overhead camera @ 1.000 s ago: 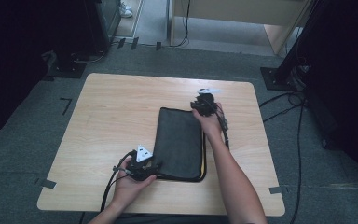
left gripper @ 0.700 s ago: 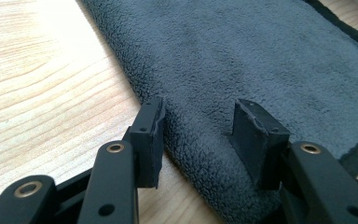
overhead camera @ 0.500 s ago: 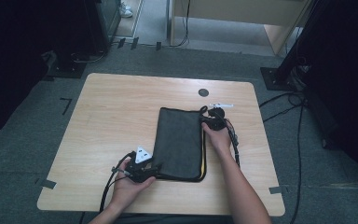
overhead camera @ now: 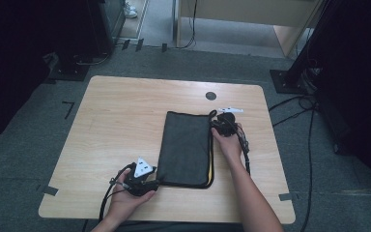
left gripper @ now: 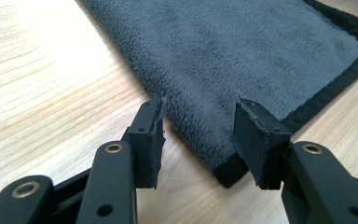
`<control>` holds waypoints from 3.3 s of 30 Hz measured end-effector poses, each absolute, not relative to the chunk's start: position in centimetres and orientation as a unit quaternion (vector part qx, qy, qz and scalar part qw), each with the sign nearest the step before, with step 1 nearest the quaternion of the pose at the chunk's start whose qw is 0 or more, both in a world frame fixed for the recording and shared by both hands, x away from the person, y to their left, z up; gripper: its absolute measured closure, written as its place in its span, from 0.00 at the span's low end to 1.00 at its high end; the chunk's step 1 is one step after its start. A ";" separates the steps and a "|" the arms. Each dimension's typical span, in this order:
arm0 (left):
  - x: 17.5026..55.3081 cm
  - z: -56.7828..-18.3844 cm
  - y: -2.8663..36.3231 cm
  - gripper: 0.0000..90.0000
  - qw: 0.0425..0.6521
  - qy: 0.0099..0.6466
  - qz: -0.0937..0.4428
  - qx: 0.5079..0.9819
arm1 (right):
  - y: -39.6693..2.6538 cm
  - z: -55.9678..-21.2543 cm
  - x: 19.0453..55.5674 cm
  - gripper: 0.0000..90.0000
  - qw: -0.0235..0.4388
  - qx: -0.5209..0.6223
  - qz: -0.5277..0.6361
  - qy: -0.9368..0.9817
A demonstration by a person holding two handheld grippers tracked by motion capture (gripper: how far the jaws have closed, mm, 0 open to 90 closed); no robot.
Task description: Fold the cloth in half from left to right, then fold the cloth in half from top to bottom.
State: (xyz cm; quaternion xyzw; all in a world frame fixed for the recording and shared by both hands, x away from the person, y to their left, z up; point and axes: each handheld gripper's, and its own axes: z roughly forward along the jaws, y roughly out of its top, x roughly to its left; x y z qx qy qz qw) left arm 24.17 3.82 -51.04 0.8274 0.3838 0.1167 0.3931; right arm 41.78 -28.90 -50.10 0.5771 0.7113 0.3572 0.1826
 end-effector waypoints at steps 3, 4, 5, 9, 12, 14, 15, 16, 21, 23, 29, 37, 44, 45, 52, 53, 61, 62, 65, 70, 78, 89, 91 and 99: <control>24.0 -51.1 4.4 0.58 0.395 0.383 0.114 0.827 | -29.3 -48.9 39.4 0.84 0.195 0.567 0.370 0.710; 24.0 -51.1 4.5 0.58 0.396 0.384 0.114 0.826 | -29.4 -48.6 38.1 0.84 0.193 0.563 0.373 0.712; 24.0 -51.1 4.6 0.58 0.396 0.385 0.111 0.826 | -29.5 -48.5 37.3 0.85 0.192 0.560 0.375 0.713; 23.8 -50.8 4.7 0.59 0.397 0.382 0.117 0.826 | -29.3 -48.7 32.7 0.86 0.178 0.548 0.383 0.722; 23.5 -50.6 4.7 0.59 0.399 0.379 0.116 0.827 | -29.0 -49.0 29.5 0.87 0.153 0.547 0.387 0.726; 23.3 -50.6 4.7 0.59 0.401 0.377 0.116 0.827 | -28.8 -49.4 27.7 0.87 0.143 0.542 0.381 0.735; 23.2 -50.6 4.6 0.59 0.400 0.374 0.115 0.829 | -28.8 -49.5 26.9 0.88 0.137 0.542 0.383 0.735; 23.2 -50.6 4.6 0.59 0.400 0.373 0.115 0.829 | -28.8 -49.7 26.0 0.88 0.128 0.545 0.388 0.733; 22.9 -50.9 4.3 0.59 0.397 0.368 0.113 0.833 | -28.2 -50.4 24.2 0.88 0.099 0.546 0.393 0.733; 22.8 -50.9 4.2 0.59 0.395 0.364 0.115 0.836 | -27.9 -50.5 23.7 0.87 0.092 0.549 0.401 0.727; 22.7 -51.0 4.3 0.59 0.391 0.360 0.117 0.839 | -28.0 -51.0 22.8 0.85 0.076 0.568 0.408 0.711; 22.7 -50.9 4.3 0.60 0.394 0.359 0.118 0.838 | -27.4 -51.2 21.8 0.99 0.085 0.564 0.407 0.713; 22.7 -50.9 4.3 0.60 0.400 0.359 0.114 0.836 | -28.3 -49.9 20.9 1.00 0.090 0.564 0.420 0.706; 22.7 -50.9 4.3 0.60 0.399 0.356 0.114 0.837 | -28.4 -49.9 20.7 1.00 0.089 0.567 0.419 0.704; 22.5 -51.0 4.0 0.72 0.394 0.334 0.107 0.850 | -29.1 -51.0 20.7 0.99 0.091 0.581 0.396 0.706; 22.4 -51.1 3.9 0.74 0.396 0.331 0.102 0.850 | -29.1 -50.9 20.7 0.99 0.091 0.582 0.396 0.705; 22.4 -51.3 3.5 0.94 0.377 0.310 0.103 0.867 | -29.0 -51.0 20.7 0.99 0.090 0.582 0.393 0.706; 22.4 -51.3 3.5 0.95 0.376 0.308 0.101 0.868 | -29.0 -51.1 20.6 0.99 0.088 0.584 0.393 0.705; 22.0 -51.1 3.5 0.96 0.366 0.284 0.108 0.879 | -29.1 -51.0 20.5 1.00 0.093 0.586 0.385 0.707; 22.0 -51.1 3.6 0.95 0.368 0.275 0.109 0.881 | -30.2 -51.3 20.1 0.97 0.101 0.599 0.374 0.701; 23.3 -50.5 5.0 0.49 0.430 0.308 0.077 0.845 | -30.9 -50.2 20.8 0.80 0.135 0.580 0.402 0.696; 27.7 -48.6 5.8 0.42 0.458 0.396 0.088 0.791 | -30.3 -47.8 25.6 0.56 0.144 0.544 0.408 0.719; 28.7 -48.4 5.5 0.41 0.452 0.401 0.099 0.791 | -30.3 -47.4 26.8 0.56 0.149 0.544 0.412 0.715; 33.0 -48.0 4.1 0.42 0.443 0.427 0.136 0.777 | -30.0 -46.4 32.8 0.59 0.181 0.533 0.427 0.708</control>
